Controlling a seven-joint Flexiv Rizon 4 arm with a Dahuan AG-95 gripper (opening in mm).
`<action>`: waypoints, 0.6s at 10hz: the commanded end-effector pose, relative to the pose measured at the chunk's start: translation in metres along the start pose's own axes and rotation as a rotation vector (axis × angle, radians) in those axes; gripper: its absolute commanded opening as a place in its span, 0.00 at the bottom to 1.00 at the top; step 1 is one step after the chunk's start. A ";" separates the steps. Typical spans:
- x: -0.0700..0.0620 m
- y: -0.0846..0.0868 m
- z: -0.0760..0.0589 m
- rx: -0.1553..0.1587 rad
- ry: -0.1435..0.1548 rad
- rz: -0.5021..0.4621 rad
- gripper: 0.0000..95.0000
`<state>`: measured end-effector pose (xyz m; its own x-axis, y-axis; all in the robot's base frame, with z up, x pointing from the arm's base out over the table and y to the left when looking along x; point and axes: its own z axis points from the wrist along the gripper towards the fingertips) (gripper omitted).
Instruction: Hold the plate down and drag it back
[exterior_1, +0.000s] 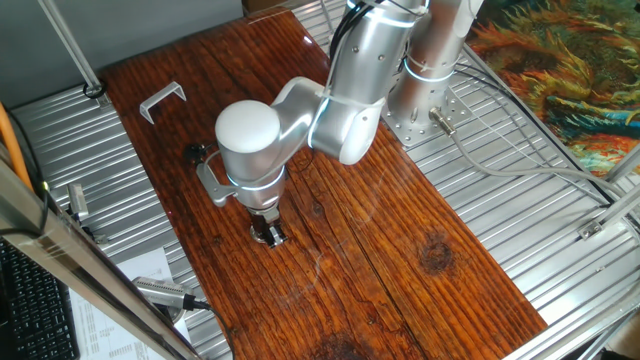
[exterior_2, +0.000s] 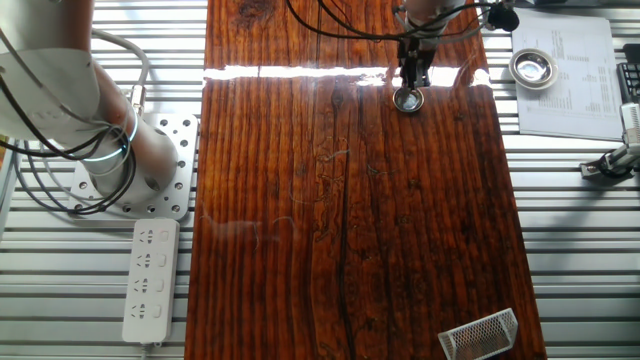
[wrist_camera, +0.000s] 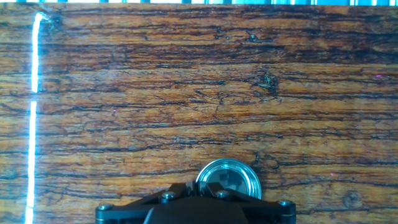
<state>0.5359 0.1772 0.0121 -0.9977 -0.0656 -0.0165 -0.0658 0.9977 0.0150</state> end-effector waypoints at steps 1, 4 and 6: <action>0.000 0.000 -0.001 0.000 0.002 -0.013 0.00; 0.000 0.000 -0.004 0.000 0.002 -0.033 0.20; -0.001 0.001 -0.008 -0.003 0.006 -0.034 0.40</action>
<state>0.5362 0.1778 0.0193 -0.9950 -0.0994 -0.0116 -0.0996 0.9947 0.0241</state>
